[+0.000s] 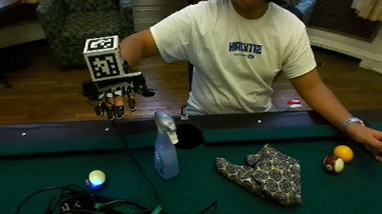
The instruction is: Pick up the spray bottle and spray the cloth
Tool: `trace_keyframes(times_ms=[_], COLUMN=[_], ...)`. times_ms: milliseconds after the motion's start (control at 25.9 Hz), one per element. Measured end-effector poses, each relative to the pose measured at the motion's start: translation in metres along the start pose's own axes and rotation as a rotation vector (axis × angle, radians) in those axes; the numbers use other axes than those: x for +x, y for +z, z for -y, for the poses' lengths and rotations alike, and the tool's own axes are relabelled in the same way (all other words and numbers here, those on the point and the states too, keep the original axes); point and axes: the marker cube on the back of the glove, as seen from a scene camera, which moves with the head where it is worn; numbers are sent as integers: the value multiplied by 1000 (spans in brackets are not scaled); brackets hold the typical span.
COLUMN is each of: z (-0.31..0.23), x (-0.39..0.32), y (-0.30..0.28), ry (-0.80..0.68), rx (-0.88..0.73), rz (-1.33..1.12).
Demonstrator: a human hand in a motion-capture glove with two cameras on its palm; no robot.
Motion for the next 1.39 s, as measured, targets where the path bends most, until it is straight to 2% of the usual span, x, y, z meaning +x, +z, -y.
trace_keyframes(times_ms=[424, 887, 1388], z=[-9, 13, 41], x=[-1, -27, -51], y=[69, 96, 115], ry=[57, 67, 20], rx=[29, 49, 27], rz=[181, 596, 901])
